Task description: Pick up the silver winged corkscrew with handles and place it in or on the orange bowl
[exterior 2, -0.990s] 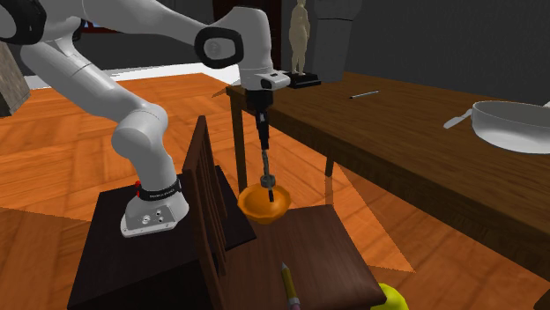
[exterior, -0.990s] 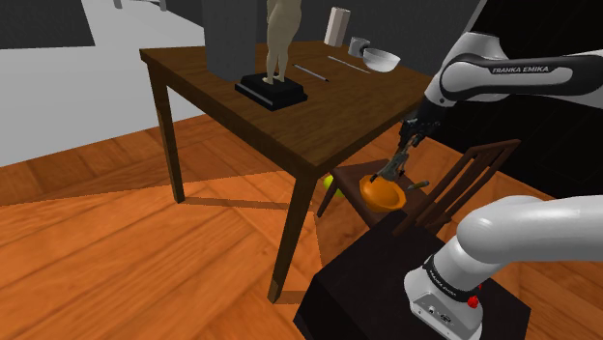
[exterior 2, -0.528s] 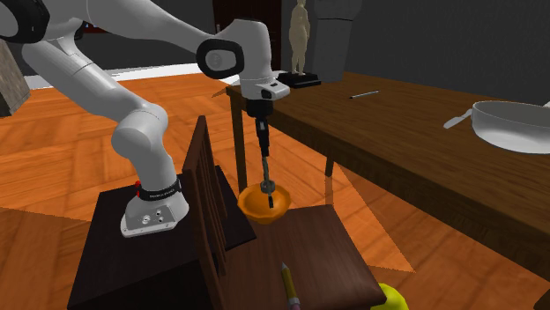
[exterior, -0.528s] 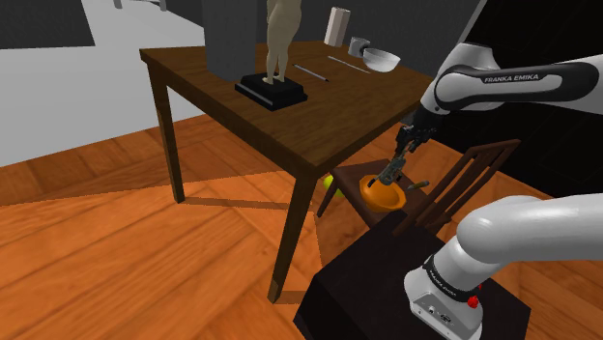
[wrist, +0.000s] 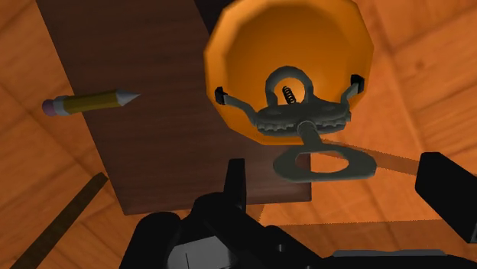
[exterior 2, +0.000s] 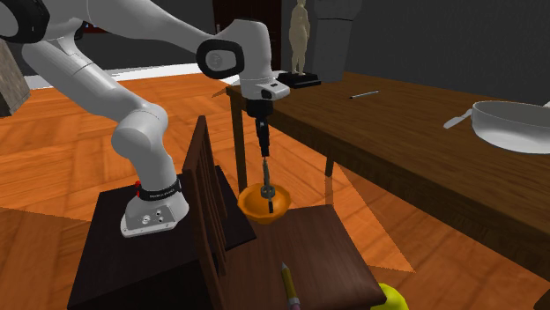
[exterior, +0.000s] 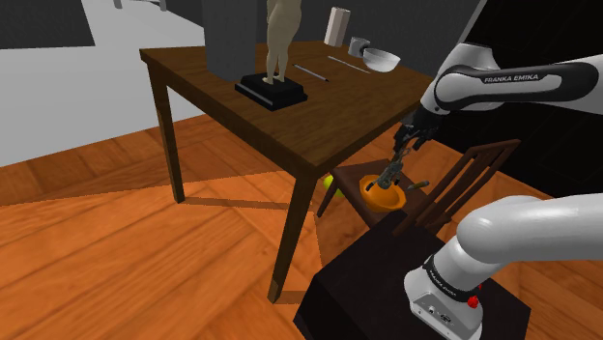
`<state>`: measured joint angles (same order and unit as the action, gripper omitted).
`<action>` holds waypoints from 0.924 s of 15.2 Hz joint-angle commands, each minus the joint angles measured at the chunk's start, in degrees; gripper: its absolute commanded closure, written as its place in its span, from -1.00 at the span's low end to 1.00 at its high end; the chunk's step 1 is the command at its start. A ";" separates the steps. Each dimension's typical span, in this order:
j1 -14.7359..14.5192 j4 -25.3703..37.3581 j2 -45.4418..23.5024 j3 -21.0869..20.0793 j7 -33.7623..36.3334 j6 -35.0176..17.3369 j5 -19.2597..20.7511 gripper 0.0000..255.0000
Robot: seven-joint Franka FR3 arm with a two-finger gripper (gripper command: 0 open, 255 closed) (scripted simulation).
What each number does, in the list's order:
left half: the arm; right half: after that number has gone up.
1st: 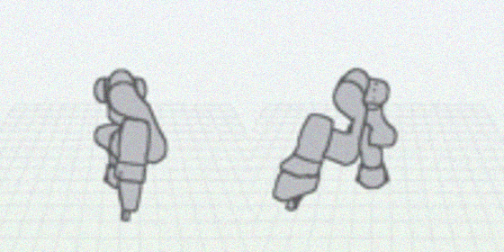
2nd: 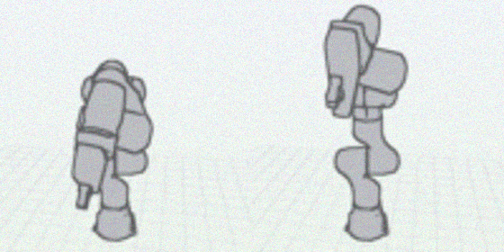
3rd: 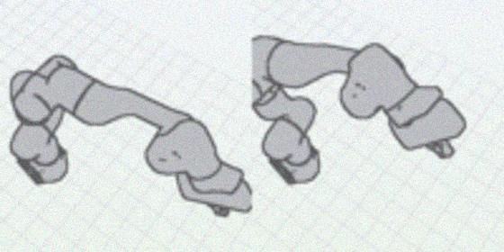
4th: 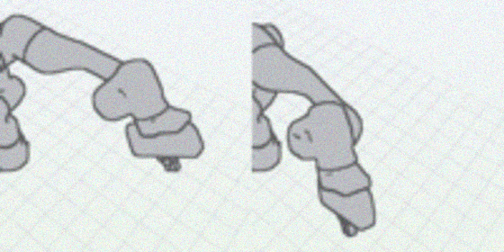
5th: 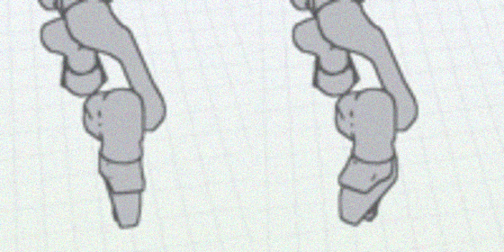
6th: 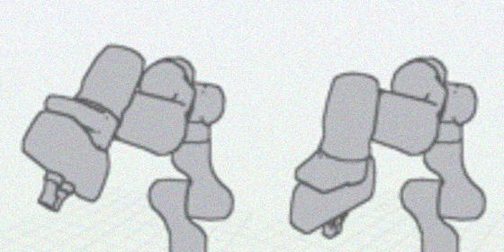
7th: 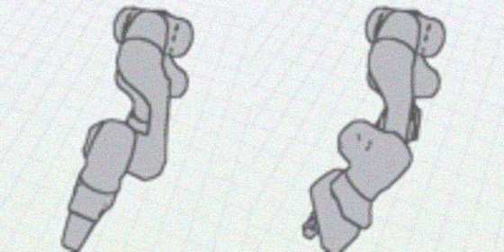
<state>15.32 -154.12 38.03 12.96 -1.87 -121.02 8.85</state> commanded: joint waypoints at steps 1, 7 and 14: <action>0.00 0.00 0.00 0.00 0.00 0.00 0.00 -1.00; -0.16 5.55 2.82 -1.04 -0.06 8.36 -0.72 -1.00; -0.16 5.55 2.82 -1.05 -0.07 8.36 -0.72 -1.00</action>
